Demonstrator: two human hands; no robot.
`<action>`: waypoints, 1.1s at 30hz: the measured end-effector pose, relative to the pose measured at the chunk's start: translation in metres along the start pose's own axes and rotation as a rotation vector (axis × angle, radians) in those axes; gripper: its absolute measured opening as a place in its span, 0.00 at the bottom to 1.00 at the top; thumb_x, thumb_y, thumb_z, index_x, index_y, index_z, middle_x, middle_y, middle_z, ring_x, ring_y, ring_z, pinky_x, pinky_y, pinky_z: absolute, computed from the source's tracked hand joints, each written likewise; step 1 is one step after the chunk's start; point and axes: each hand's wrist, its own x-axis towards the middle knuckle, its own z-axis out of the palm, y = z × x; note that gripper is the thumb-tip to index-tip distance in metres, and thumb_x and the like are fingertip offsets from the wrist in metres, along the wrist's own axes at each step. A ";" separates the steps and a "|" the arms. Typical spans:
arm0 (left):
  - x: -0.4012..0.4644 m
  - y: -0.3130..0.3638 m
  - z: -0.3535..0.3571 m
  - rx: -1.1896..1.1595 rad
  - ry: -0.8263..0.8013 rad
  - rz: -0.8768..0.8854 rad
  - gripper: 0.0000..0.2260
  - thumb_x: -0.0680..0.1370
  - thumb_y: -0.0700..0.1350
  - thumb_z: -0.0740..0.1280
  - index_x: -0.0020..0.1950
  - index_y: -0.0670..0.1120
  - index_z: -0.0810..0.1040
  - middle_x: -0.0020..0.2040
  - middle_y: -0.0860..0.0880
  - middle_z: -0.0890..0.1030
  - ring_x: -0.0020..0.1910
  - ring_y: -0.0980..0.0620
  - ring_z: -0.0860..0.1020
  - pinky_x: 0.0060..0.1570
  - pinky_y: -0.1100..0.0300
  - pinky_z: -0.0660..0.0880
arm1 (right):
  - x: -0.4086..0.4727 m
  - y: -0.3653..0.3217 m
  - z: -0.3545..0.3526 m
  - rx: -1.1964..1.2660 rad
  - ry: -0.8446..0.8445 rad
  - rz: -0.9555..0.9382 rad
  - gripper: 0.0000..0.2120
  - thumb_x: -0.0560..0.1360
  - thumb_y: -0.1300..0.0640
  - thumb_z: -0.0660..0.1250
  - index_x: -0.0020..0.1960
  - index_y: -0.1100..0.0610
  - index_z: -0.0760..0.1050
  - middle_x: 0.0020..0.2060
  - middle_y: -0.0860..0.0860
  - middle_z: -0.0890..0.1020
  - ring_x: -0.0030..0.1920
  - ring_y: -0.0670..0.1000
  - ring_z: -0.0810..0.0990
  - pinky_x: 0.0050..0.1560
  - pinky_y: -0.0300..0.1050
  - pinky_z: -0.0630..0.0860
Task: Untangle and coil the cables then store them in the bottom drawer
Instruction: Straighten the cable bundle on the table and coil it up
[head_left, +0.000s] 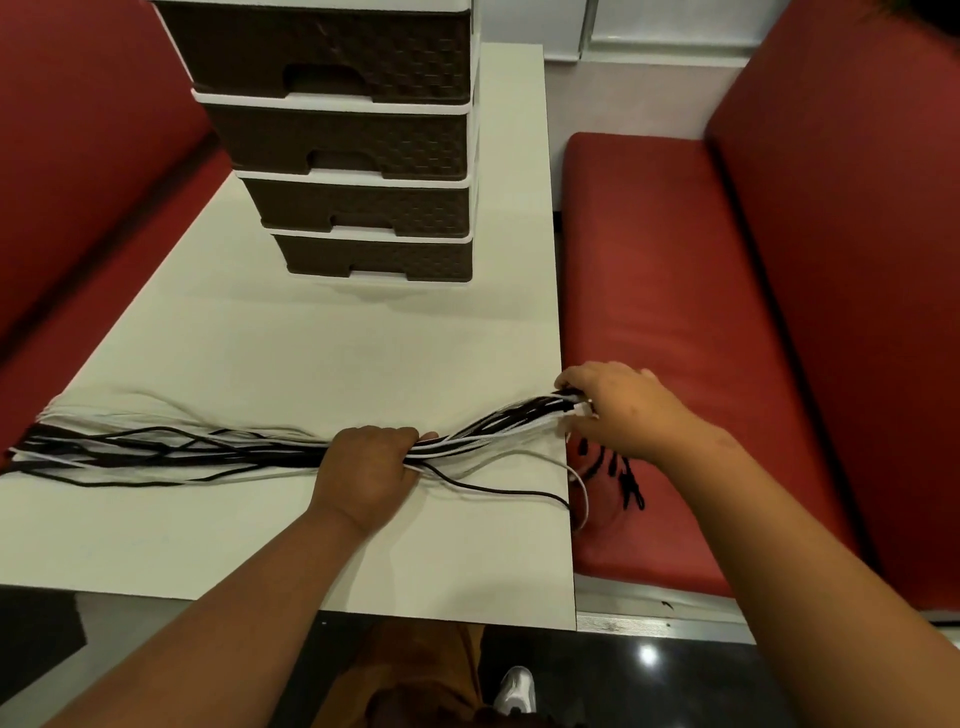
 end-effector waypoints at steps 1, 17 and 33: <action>0.000 0.000 0.000 0.008 0.001 0.006 0.09 0.70 0.50 0.60 0.33 0.48 0.73 0.26 0.49 0.76 0.26 0.43 0.75 0.28 0.60 0.65 | -0.002 0.002 0.007 0.030 -0.028 0.021 0.26 0.74 0.44 0.68 0.69 0.46 0.68 0.65 0.46 0.73 0.66 0.53 0.70 0.59 0.55 0.67; 0.000 -0.002 0.003 0.033 -0.004 0.000 0.02 0.64 0.45 0.65 0.33 0.47 0.72 0.26 0.49 0.75 0.26 0.43 0.74 0.28 0.60 0.62 | -0.026 -0.105 0.088 -0.075 0.383 -0.256 0.07 0.68 0.53 0.72 0.37 0.52 0.75 0.33 0.47 0.76 0.41 0.54 0.73 0.39 0.48 0.65; -0.002 -0.001 0.002 0.041 0.014 0.020 0.08 0.69 0.51 0.55 0.32 0.50 0.68 0.25 0.49 0.74 0.25 0.43 0.73 0.28 0.60 0.58 | -0.055 0.058 -0.004 0.789 -0.098 0.048 0.21 0.77 0.44 0.66 0.36 0.61 0.71 0.27 0.52 0.77 0.30 0.51 0.68 0.31 0.45 0.66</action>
